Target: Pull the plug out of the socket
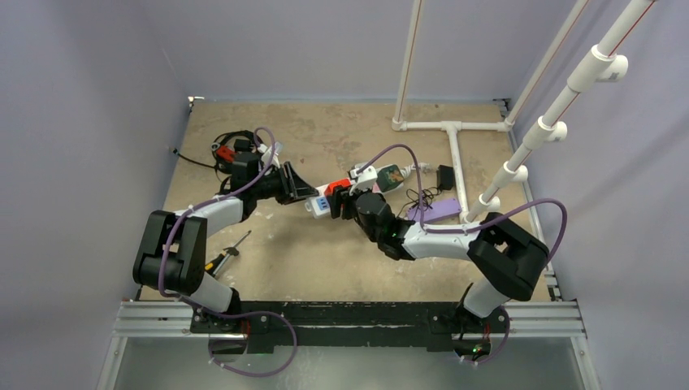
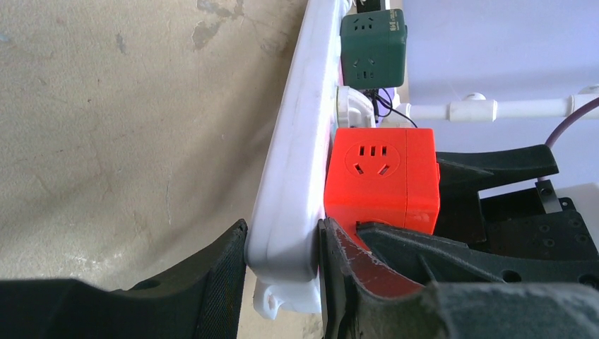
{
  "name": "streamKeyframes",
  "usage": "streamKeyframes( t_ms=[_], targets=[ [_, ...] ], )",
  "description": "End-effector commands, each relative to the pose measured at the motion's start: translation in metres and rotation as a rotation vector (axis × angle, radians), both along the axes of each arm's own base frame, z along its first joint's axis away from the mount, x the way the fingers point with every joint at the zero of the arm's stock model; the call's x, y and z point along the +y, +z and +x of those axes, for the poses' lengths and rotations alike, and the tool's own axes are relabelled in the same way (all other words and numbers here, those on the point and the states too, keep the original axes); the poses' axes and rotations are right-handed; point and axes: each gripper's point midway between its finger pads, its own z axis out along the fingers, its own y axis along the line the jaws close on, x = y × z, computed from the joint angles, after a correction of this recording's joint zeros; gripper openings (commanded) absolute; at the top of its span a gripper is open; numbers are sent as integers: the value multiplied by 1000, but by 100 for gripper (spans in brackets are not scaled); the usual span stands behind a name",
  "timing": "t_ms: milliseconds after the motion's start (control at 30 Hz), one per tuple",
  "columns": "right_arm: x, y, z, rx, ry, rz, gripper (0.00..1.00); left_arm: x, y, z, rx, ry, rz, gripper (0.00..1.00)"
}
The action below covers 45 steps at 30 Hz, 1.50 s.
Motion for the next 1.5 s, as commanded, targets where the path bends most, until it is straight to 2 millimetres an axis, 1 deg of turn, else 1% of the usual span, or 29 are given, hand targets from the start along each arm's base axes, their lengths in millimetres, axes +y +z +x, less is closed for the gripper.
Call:
streamKeyframes(
  t_ms=[0,233,333,433,500,633,667,733,867,1000,1067,1200,1367,1400,1467],
  targets=[
    [22,56,0,-106,-5,132,0,-4,6,2,-39,-23,-9,0],
    [28,59,-4,-91,64,170,0,-1,2,4,-33,-12,17,0],
    [25,60,2,-74,110,206,0,0,0,4,-30,-7,28,0],
    [12,59,11,-59,151,240,0,1,-3,5,-26,-2,41,0],
    [7,59,15,-62,148,241,0,1,-4,5,-20,-3,42,0],
    [6,57,18,-59,136,227,0,1,-5,5,-18,-2,45,0],
    [4,58,21,-71,117,219,0,1,-5,5,-18,-2,45,0],
    [4,59,21,-80,115,216,0,1,-5,5,-17,-2,46,0],
    [6,63,15,-104,75,196,0,2,-6,6,-15,3,54,0],
    [17,64,3,-118,19,154,0,3,-7,7,-13,7,62,0],
    [22,61,0,-118,4,132,0,4,-8,7,-11,9,64,0],
    [23,54,-3,-116,-49,82,0,4,-8,7,-10,9,67,0],
    [26,53,-6,-109,-36,88,0,4,-9,6,-6,10,71,0],
    [30,55,-8,-108,-11,99,0,5,-9,6,-7,10,71,0],
    [30,57,-9,-112,-1,111,0,5,-9,7,-8,12,75,0]
  ],
)
